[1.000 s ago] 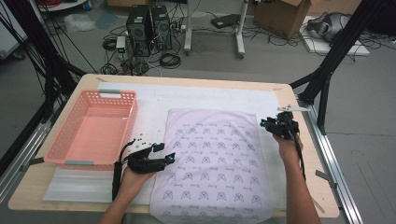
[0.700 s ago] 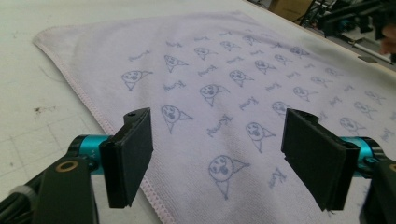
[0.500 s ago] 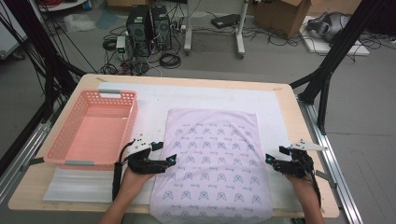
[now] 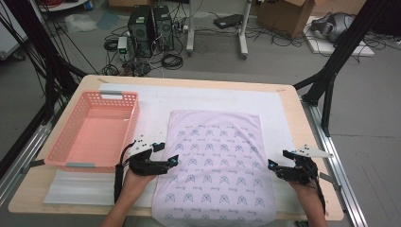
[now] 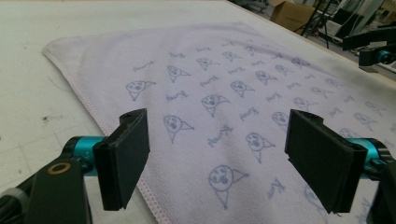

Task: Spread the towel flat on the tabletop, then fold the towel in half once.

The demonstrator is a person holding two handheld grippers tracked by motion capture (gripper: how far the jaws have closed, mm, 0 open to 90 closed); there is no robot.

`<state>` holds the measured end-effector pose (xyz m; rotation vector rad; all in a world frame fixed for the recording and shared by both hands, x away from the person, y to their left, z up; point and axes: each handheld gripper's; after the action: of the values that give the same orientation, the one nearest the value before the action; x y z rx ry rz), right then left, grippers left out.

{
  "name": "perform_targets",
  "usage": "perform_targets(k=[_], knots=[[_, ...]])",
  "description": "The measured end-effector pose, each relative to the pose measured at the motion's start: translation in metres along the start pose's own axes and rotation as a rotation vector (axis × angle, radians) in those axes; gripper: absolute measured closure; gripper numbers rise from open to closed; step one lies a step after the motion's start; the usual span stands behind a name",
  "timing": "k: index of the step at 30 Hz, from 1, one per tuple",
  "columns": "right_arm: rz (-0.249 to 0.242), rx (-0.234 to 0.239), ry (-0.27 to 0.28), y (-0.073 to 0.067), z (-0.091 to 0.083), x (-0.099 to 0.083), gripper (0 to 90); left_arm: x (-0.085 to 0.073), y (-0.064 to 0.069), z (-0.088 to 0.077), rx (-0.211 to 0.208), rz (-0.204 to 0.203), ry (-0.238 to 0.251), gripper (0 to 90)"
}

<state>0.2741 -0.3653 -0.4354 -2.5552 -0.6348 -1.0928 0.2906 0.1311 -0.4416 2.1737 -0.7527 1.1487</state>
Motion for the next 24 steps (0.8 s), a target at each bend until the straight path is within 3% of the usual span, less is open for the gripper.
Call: perform_targets(k=[12,19,24], knots=[[0.003,-0.005,-0.012,0.001,0.007,0.007,20.9,0.006,-0.003,0.005,0.01,-0.025,-0.033,22.9],[0.009,0.007,-0.047,0.006,0.023,0.02,20.9,0.023,-0.013,0.018,0.043,-0.053,-0.079,22.8],[0.017,-0.005,-0.074,0.009,0.035,0.03,21.8,0.031,-0.023,0.031,0.097,-0.08,-0.117,22.9]])
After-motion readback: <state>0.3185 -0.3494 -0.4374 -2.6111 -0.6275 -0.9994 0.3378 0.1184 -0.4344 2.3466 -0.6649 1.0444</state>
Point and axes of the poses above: each handheld gripper's, and its own axes: z roughly forward along the jaws, x roughly out of its top, y roughly to its right, and after that the axes turned 8 degrees about -y, right-handed
